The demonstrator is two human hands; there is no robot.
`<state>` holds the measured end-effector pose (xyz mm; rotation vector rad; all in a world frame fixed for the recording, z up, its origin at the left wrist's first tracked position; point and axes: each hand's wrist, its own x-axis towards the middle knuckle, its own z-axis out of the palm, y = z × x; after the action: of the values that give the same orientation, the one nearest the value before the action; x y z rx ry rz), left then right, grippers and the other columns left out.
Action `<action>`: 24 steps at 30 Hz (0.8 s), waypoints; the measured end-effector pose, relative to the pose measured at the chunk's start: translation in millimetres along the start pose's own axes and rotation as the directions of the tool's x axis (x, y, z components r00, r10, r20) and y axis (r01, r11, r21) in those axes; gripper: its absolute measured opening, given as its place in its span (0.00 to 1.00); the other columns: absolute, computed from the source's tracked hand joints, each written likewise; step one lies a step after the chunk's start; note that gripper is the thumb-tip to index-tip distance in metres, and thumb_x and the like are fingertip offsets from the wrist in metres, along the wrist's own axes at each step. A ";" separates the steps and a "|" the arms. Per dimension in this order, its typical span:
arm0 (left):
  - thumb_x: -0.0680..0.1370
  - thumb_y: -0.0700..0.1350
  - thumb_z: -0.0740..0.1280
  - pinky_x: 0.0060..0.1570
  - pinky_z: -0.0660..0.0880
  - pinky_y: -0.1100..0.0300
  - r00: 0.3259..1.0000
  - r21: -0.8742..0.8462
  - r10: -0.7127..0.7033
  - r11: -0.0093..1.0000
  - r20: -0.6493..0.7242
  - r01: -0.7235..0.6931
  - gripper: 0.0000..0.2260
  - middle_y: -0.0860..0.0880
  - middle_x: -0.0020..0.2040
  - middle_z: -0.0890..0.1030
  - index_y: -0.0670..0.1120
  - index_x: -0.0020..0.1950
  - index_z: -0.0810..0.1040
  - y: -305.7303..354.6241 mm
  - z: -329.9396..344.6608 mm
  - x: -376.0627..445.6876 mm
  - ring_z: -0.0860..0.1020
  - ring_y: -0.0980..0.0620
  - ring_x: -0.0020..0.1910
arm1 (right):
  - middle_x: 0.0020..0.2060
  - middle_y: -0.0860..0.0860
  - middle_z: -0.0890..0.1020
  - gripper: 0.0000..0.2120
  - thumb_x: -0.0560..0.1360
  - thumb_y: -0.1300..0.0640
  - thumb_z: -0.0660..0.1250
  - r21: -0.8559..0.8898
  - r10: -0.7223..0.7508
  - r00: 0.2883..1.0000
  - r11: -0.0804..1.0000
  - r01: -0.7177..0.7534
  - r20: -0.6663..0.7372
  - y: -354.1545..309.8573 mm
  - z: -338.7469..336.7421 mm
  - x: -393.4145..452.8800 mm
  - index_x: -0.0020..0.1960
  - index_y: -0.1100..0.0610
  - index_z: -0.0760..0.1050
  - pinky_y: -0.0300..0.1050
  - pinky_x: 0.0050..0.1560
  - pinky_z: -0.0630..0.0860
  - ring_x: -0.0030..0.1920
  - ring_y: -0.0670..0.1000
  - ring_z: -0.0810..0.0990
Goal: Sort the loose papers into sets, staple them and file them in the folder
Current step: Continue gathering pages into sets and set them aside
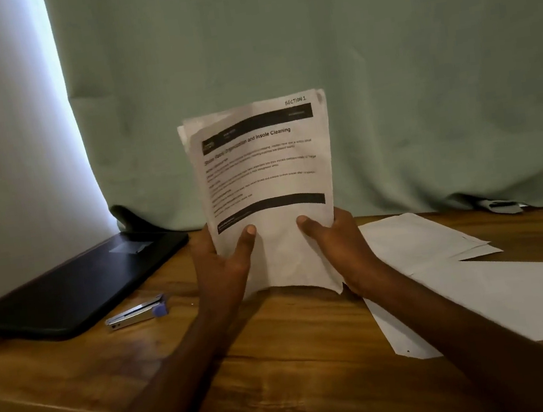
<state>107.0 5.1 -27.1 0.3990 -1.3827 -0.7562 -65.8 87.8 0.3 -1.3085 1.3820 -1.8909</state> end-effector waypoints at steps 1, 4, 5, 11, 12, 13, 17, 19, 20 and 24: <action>0.78 0.49 0.75 0.46 0.80 0.69 1.000 0.007 -0.019 1.000 0.025 0.018 0.16 0.66 0.57 0.82 0.57 0.65 0.77 0.5 2.3 -1.2 0.82 0.62 0.57 | 0.45 0.34 0.80 0.07 0.81 0.48 0.68 -0.030 0.012 1.000 0.999 -0.012 0.015 2.9 2.7 -1.3 0.58 0.42 0.72 0.28 0.31 0.75 0.44 0.41 0.83; 0.79 0.51 0.73 0.42 0.81 0.67 0.997 0.018 -0.055 0.998 0.049 0.054 0.10 0.67 0.52 0.84 0.62 0.57 0.77 0.0 4.3 -3.1 0.83 0.63 0.52 | 0.46 0.37 0.78 0.07 0.81 0.49 0.67 -0.071 0.024 0.999 0.997 -0.023 0.021 10.6 4.6 -3.1 0.57 0.42 0.71 0.28 0.32 0.74 0.48 0.39 0.79; 0.80 0.51 0.72 0.42 0.82 0.65 0.998 0.001 -0.046 0.999 0.034 0.046 0.08 0.64 0.52 0.85 0.61 0.57 0.78 -0.7 2.9 -2.8 0.84 0.60 0.51 | 0.46 0.36 0.77 0.05 0.81 0.49 0.67 -0.083 0.001 1.000 0.997 -0.001 0.002 10.7 5.0 -3.6 0.54 0.40 0.71 0.27 0.32 0.74 0.46 0.38 0.78; 0.81 0.50 0.72 0.38 0.79 0.70 0.994 0.016 -0.113 0.993 0.005 0.113 0.07 0.70 0.46 0.83 0.63 0.53 0.77 -6.1 3.9 -0.7 0.83 0.65 0.48 | 0.56 0.48 0.79 0.15 0.83 0.48 0.65 -0.380 0.048 0.998 0.924 -0.032 0.034 23.2 13.8 -6.7 0.66 0.54 0.73 0.39 0.50 0.76 0.56 0.52 0.79; 0.81 0.50 0.72 0.40 0.80 0.69 0.993 0.008 -0.114 0.993 0.001 0.114 0.07 0.70 0.47 0.83 0.64 0.52 0.78 -4.4 4.9 -2.5 0.83 0.65 0.48 | 0.56 0.49 0.79 0.18 0.83 0.48 0.65 -0.423 0.027 1.000 0.906 -0.019 0.012 23.5 14.2 -8.1 0.68 0.56 0.72 0.40 0.52 0.75 0.58 0.52 0.79; 0.81 0.50 0.72 0.41 0.81 0.68 0.994 -0.008 -0.106 0.994 -0.001 0.106 0.08 0.69 0.48 0.84 0.65 0.52 0.80 -3.1 5.4 -3.3 0.83 0.64 0.50 | 0.53 0.46 0.78 0.18 0.83 0.48 0.65 -0.433 -0.021 1.000 0.901 0.012 -0.017 22.0 13.3 -9.3 0.67 0.56 0.72 0.37 0.52 0.74 0.56 0.50 0.78; 0.80 0.54 0.72 0.38 0.79 0.70 0.987 -0.025 -0.156 0.987 0.042 0.157 0.08 0.67 0.48 0.84 0.69 0.52 0.80 -11.6 3.1 -2.0 0.84 0.61 0.50 | 0.56 0.49 0.80 0.18 0.82 0.48 0.65 -0.493 -0.059 0.998 0.869 0.049 -0.004 20.3 8.5 -8.2 0.68 0.56 0.73 0.41 0.52 0.74 0.56 0.52 0.79; 0.79 0.57 0.72 0.37 0.80 0.68 0.973 0.044 -0.223 0.974 0.051 0.221 0.06 0.63 0.45 0.84 0.63 0.55 0.78 -18.8 2.5 -2.7 0.84 0.58 0.48 | 0.62 0.54 0.80 0.20 0.83 0.49 0.65 -0.535 0.030 0.999 0.845 -0.015 0.020 24.8 6.0 -7.5 0.70 0.58 0.71 0.43 0.53 0.73 0.59 0.54 0.79; 0.79 0.56 0.72 0.40 0.81 0.65 0.972 0.055 -0.229 0.972 0.052 0.227 0.06 0.61 0.46 0.84 0.63 0.55 0.78 -19.7 3.0 -3.1 0.85 0.57 0.49 | 0.62 0.55 0.79 0.21 0.82 0.49 0.66 -0.533 0.050 0.999 0.845 -0.037 0.010 25.1 4.8 -7.6 0.70 0.58 0.71 0.43 0.53 0.73 0.61 0.55 0.79; 0.81 0.55 0.71 0.43 0.82 0.64 0.990 0.111 -0.117 0.988 0.075 0.108 0.08 0.64 0.47 0.84 0.68 0.56 0.79 -23.0 -1.9 2.9 0.84 0.59 0.51 | 0.62 0.53 0.79 0.23 0.81 0.46 0.68 -0.453 0.051 0.999 0.890 -0.052 -0.015 23.8 0.7 -1.8 0.70 0.56 0.70 0.46 0.55 0.75 0.64 0.57 0.78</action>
<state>103.3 -13.5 -40.6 0.5386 -1.4910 -0.8004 -68.4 79.5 -22.0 -1.4564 1.9210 -1.5851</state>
